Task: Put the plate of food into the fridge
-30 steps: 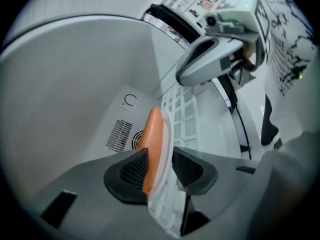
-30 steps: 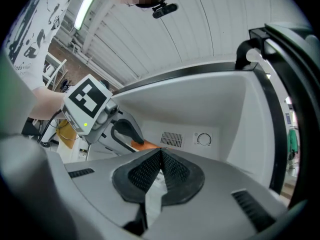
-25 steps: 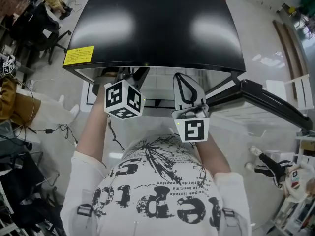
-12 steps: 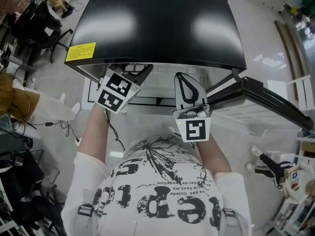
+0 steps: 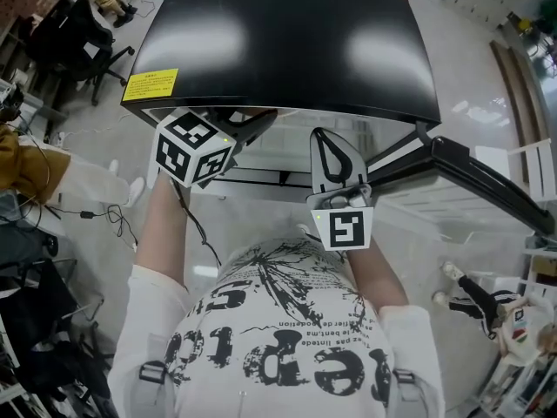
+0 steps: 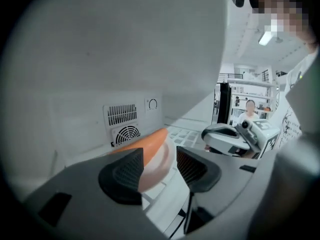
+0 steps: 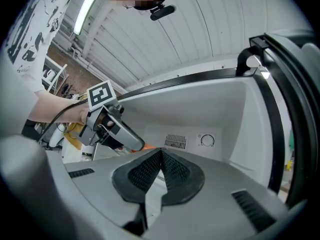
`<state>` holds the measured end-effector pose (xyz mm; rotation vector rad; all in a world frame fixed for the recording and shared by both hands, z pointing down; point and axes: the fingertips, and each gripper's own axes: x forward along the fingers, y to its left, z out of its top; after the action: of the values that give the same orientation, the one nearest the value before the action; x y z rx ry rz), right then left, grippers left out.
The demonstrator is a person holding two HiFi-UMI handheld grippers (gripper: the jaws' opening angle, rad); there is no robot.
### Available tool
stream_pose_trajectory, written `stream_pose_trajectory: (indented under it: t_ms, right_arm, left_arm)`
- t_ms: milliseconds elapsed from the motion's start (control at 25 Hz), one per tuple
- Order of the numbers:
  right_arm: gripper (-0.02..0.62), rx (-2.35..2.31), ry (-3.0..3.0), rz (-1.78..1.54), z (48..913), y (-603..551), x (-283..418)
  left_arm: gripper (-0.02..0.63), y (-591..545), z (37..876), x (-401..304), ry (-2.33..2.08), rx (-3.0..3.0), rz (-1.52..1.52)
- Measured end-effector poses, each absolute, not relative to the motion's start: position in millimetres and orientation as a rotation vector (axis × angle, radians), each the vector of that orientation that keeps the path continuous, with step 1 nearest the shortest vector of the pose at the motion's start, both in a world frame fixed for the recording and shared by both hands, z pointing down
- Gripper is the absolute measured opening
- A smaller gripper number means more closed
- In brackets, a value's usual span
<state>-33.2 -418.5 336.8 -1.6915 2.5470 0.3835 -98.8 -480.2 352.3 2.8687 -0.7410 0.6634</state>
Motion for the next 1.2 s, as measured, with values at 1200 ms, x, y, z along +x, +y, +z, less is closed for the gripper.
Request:
stream_pose_trajectory:
  t_ms: [1200]
  right_arm:
    - [0.002, -1.604, 2.588, 0.231, 319, -412, -88]
  left_arm:
    - [0.008, -437, 303, -156, -1.536, 2.9, -0.019]
